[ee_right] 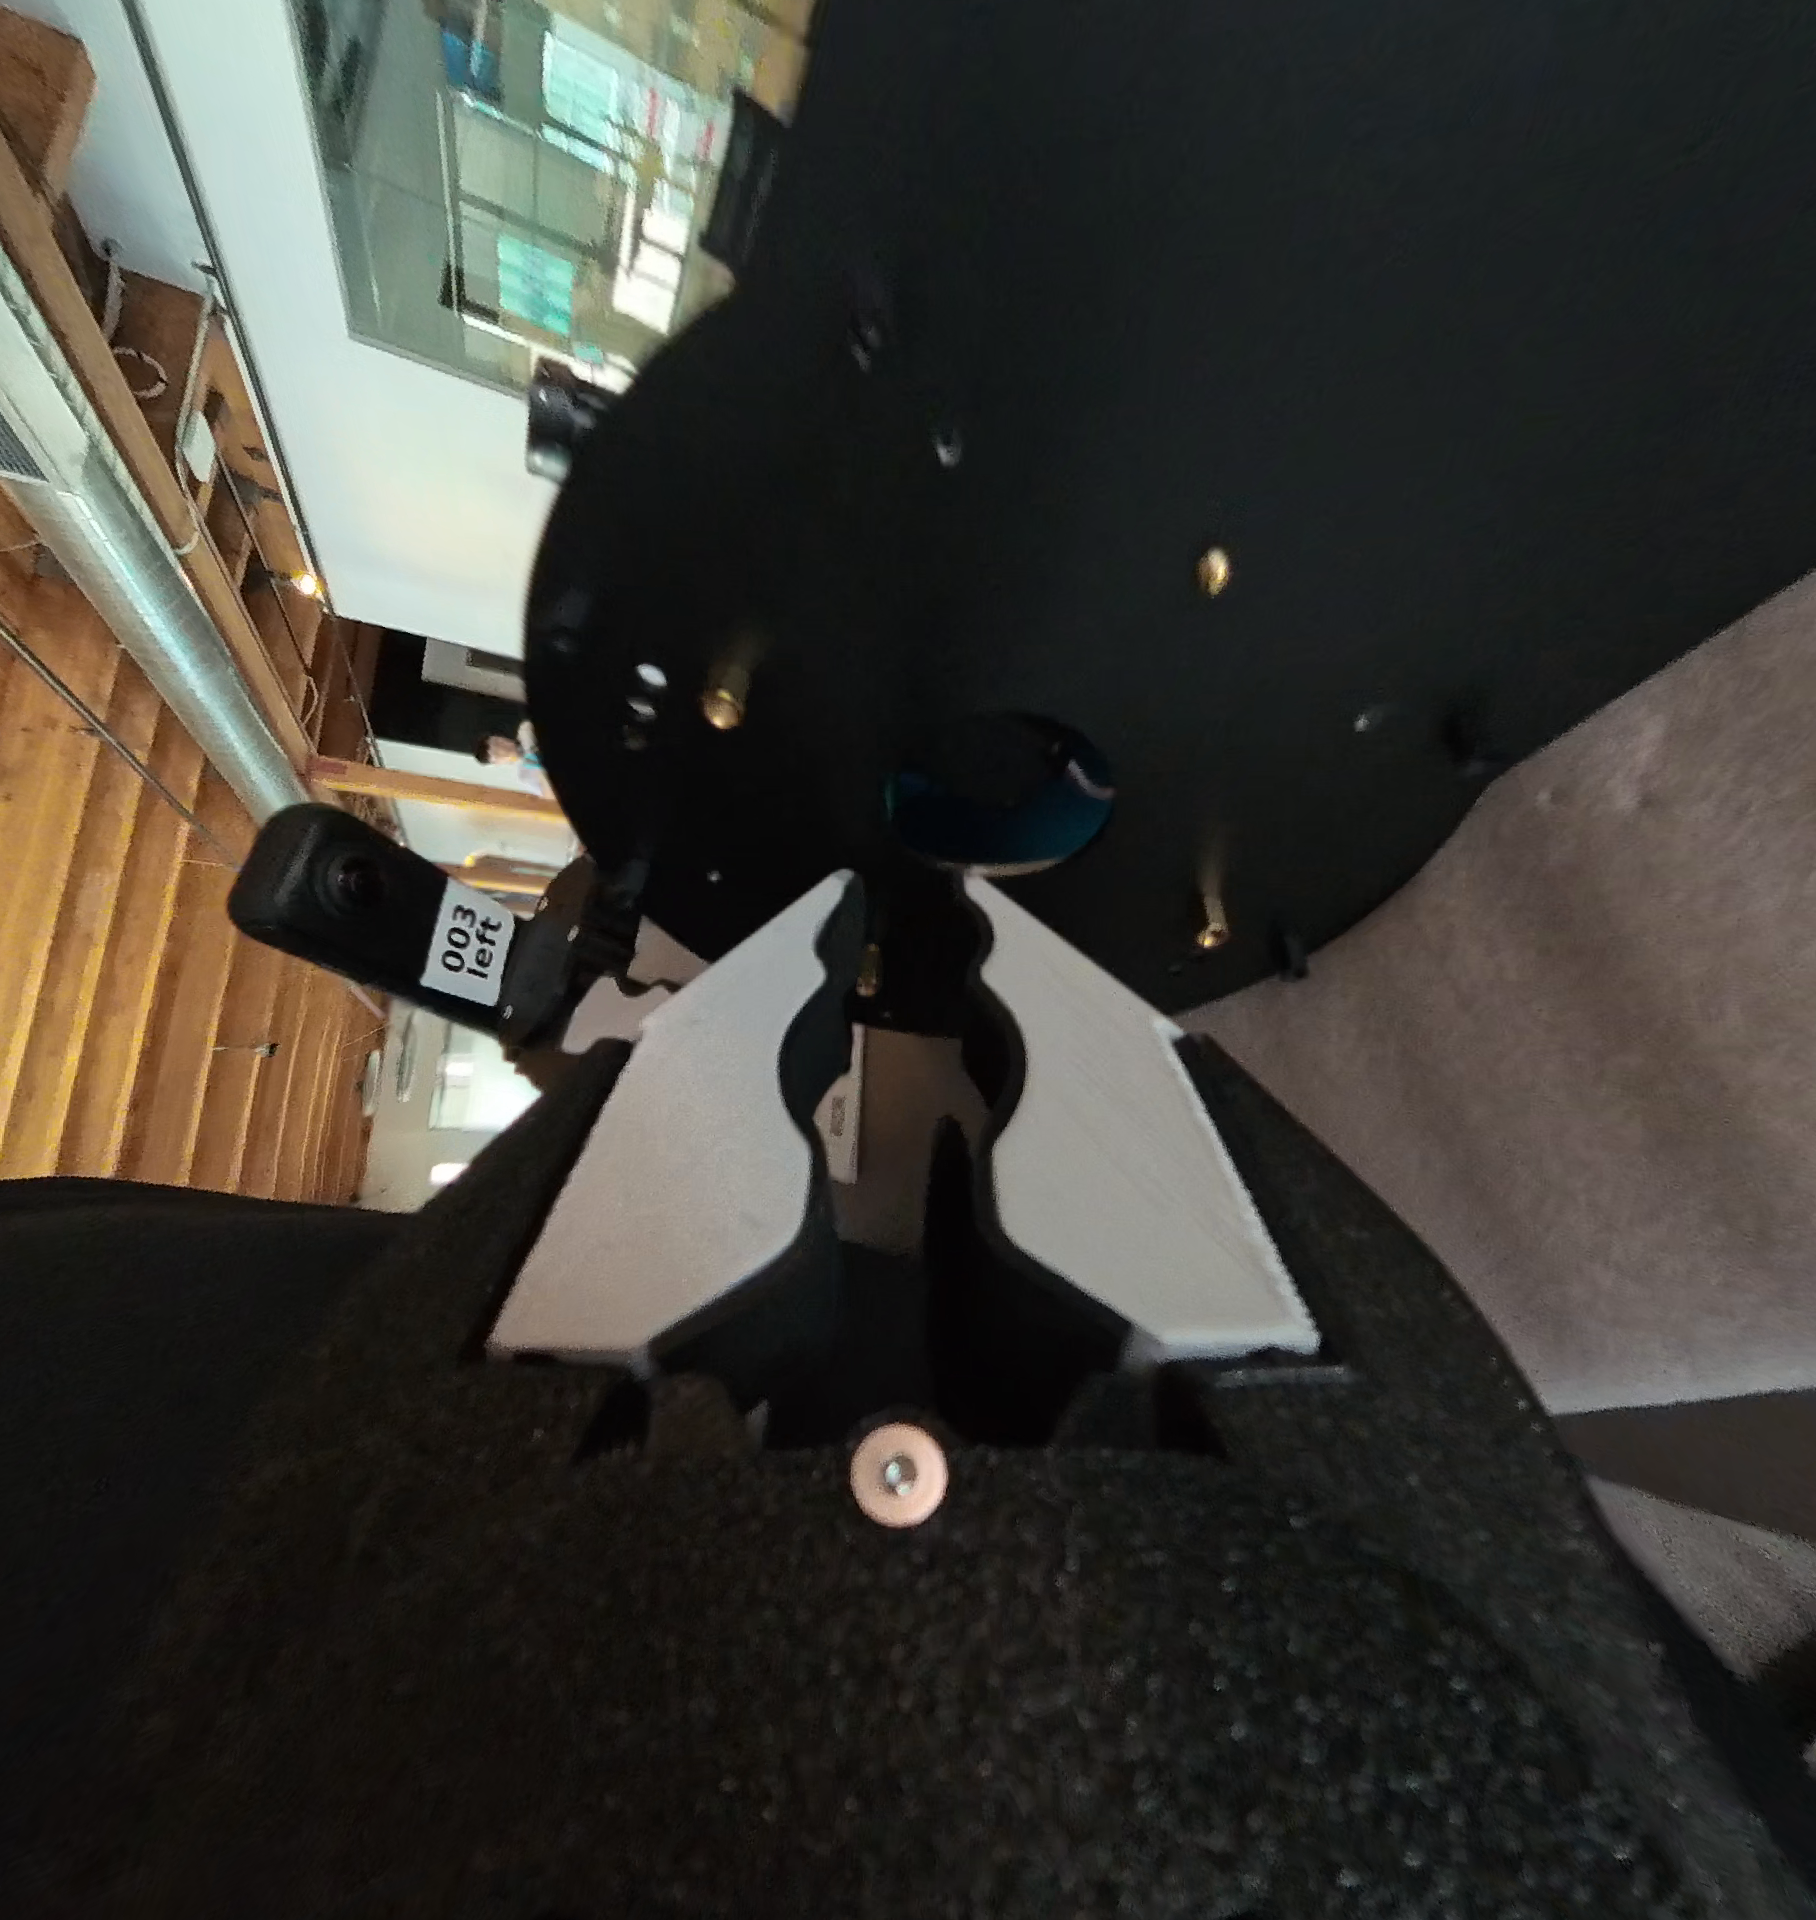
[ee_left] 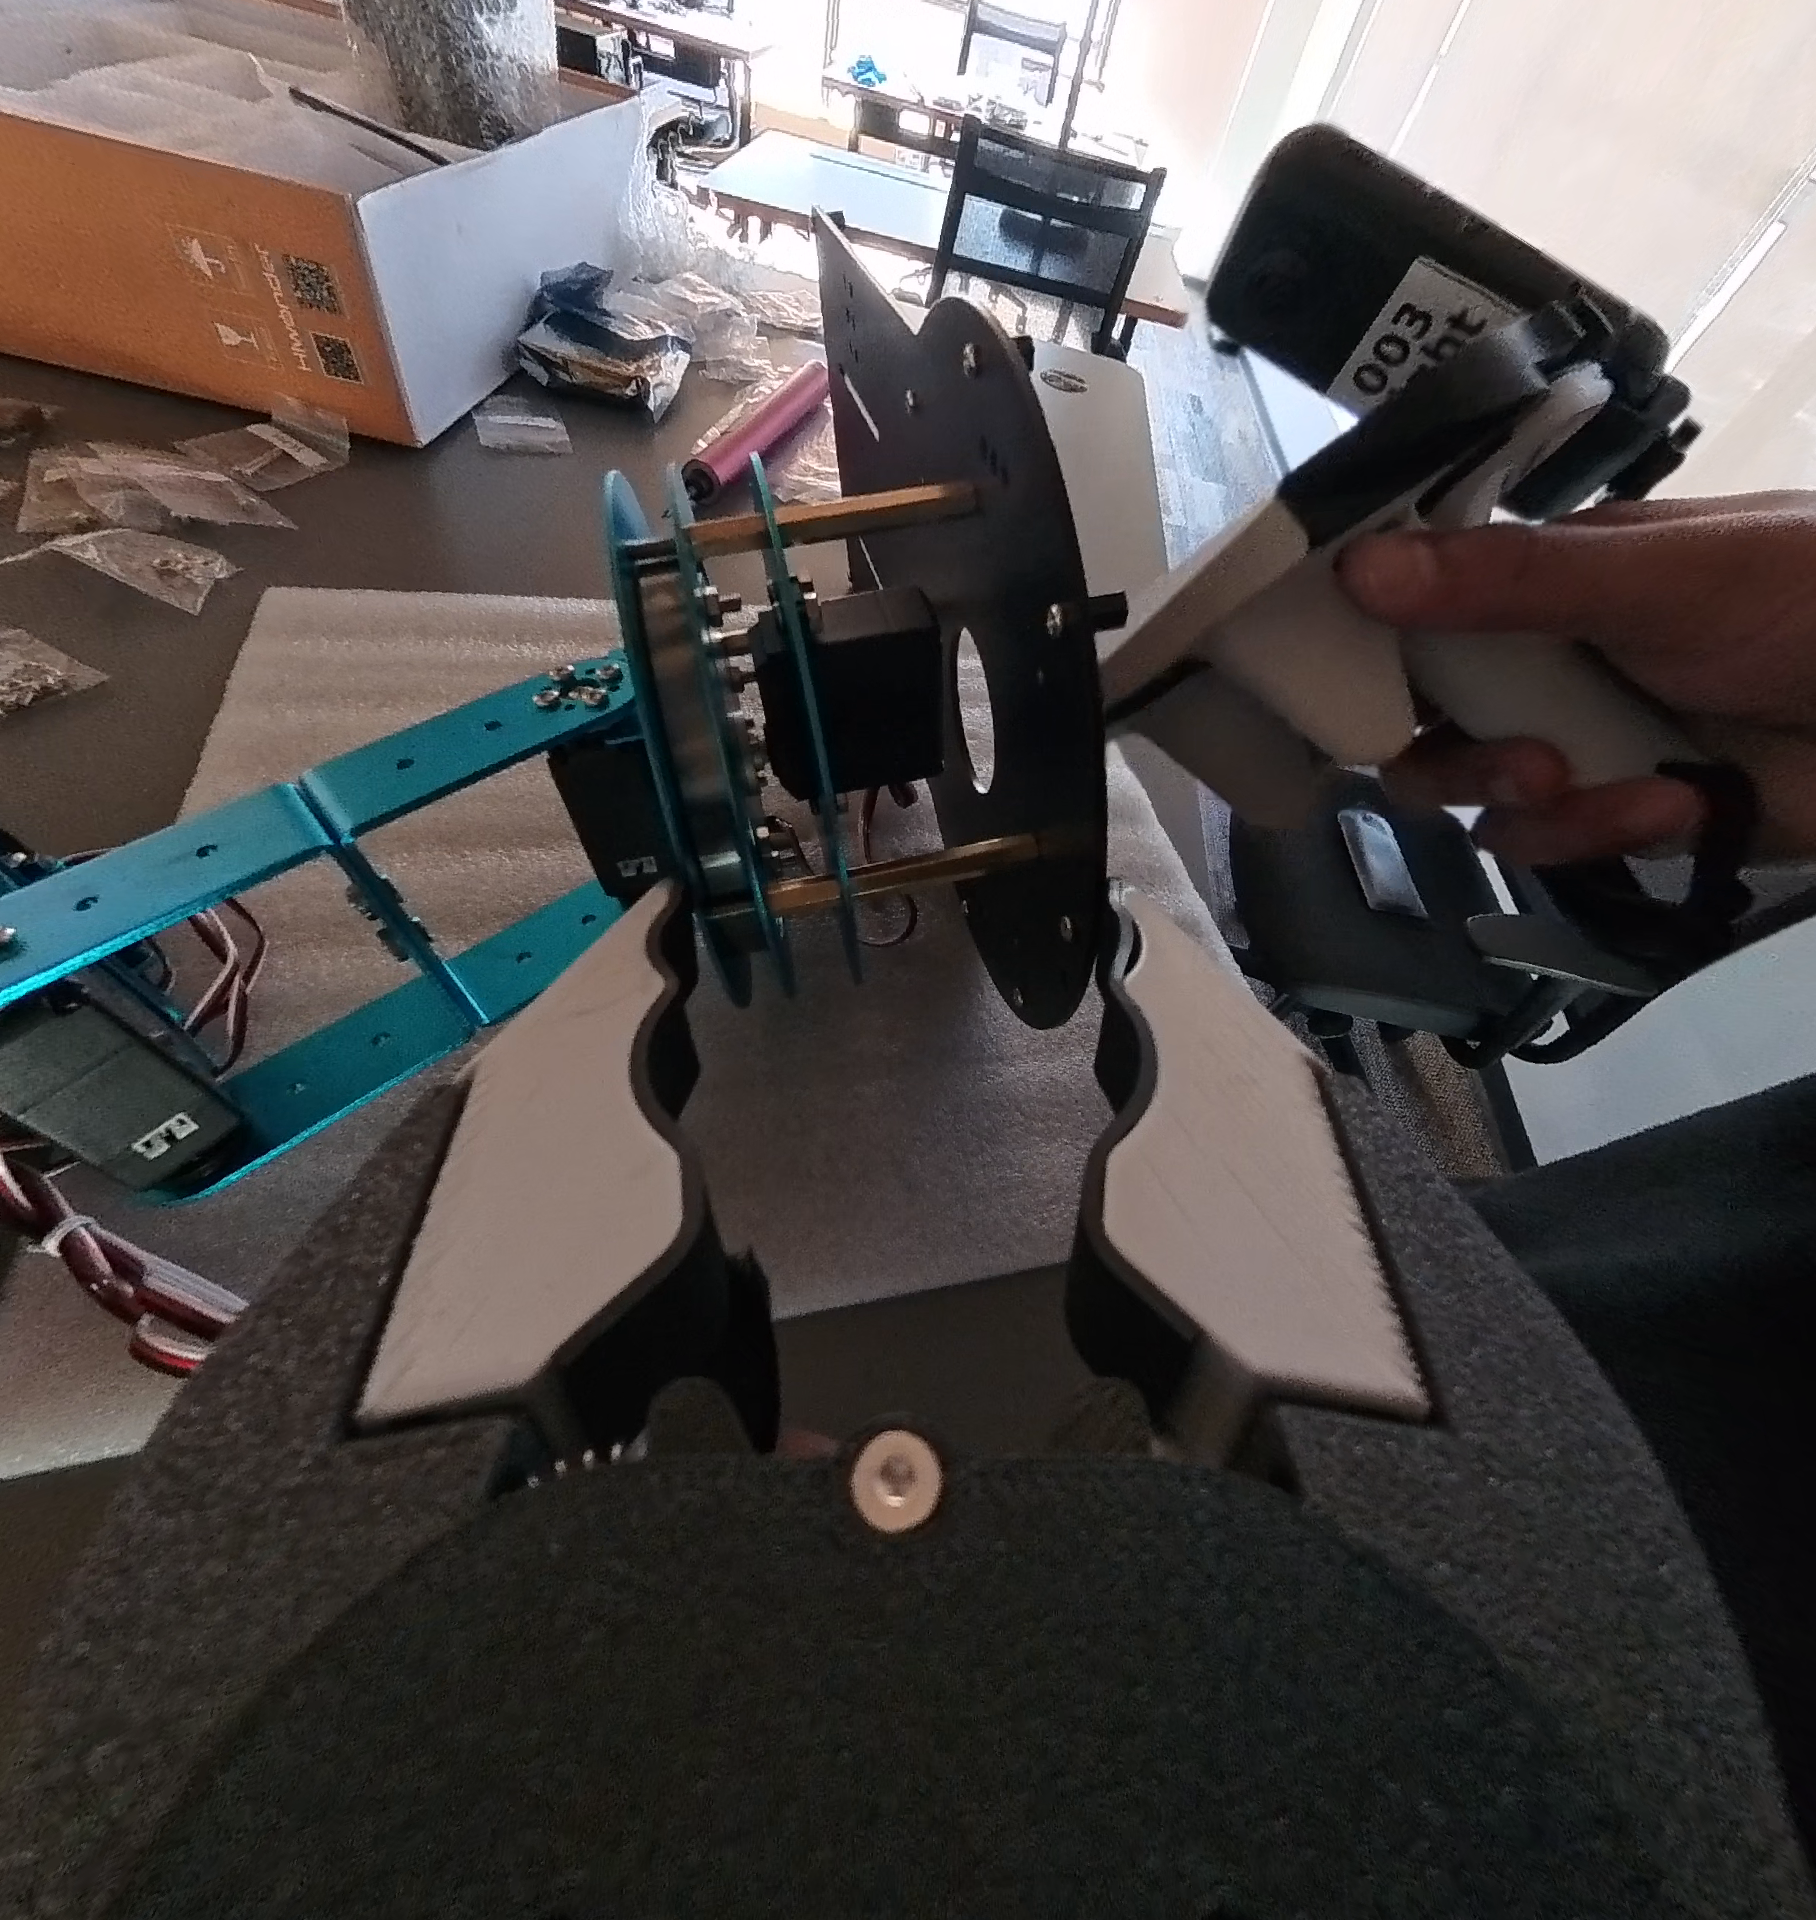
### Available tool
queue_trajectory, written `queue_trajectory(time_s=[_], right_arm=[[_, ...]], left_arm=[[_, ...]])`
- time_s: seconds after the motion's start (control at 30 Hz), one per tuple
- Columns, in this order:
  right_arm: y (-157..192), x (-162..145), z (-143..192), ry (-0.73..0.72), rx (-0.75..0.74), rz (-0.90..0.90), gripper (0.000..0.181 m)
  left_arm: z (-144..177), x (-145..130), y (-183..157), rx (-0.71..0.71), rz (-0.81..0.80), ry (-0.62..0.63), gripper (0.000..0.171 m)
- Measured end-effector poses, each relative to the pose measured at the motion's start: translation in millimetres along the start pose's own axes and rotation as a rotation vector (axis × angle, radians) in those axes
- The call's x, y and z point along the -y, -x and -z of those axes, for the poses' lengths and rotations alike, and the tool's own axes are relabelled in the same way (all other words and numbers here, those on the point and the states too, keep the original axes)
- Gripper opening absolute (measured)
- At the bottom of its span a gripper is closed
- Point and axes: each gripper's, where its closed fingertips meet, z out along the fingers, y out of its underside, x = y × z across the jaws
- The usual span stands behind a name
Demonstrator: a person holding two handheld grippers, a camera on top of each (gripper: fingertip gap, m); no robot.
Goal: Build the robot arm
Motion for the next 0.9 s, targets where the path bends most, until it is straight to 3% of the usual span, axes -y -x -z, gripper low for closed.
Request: queue_trajectory(time_s=[0.07, 0.13, 0.23, 0.27, 0.5, 0.63, 0.77, 0.83, 0.87, 0.9], right_arm=[[0.1, 3.6, 4.0, -0.008, -0.016, 0.116, 0.019], [1.6, -5.7, 4.0, 0.071, -0.066, 0.345, 0.035], [-4.4, -14.5, 4.2, 0.192, -0.249, 0.604, 0.06], [-9.2, -13.9, 4.8, 0.222, -0.316, 0.636, 0.059], [-19.7, -5.5, 2.8, 0.291, -0.501, 0.637, 0.074], [-13.8, 6.1, 10.4, 0.208, -0.502, 0.594, 0.061], [-19.1, -12.5, 7.7, 0.332, -0.494, 0.547, 0.089], [-23.6, -7.4, 7.3, 0.312, -0.551, 0.576, 0.08], [-23.9, -3.0, 8.5, 0.3, -0.569, 0.561, 0.085], [-21.1, 4.8, 11.1, 0.257, -0.576, 0.543, 0.077]], left_arm=[[0.0, -0.1, 0.1, 0.0, -0.001, 0.0, 0.077], [-0.1, 0.0, 0.1, -0.001, -0.001, -0.001, 0.077], [-0.1, 0.0, 0.0, 0.001, -0.001, 0.002, 0.077], [-0.1, 0.0, 0.0, 0.001, 0.0, 0.002, 0.077], [-0.1, 0.1, 0.1, 0.002, -0.001, 0.002, 0.077], [0.0, -0.1, 0.0, 0.003, -0.004, 0.004, 0.077], [-0.1, 0.1, 0.0, 0.003, -0.002, 0.001, 0.077], [-0.1, 0.1, 0.1, 0.003, -0.002, 0.0, 0.077], [-0.1, 0.0, 0.1, 0.003, -0.002, -0.002, 0.077], [0.0, 0.0, 0.1, 0.002, -0.004, -0.002, 0.077]])
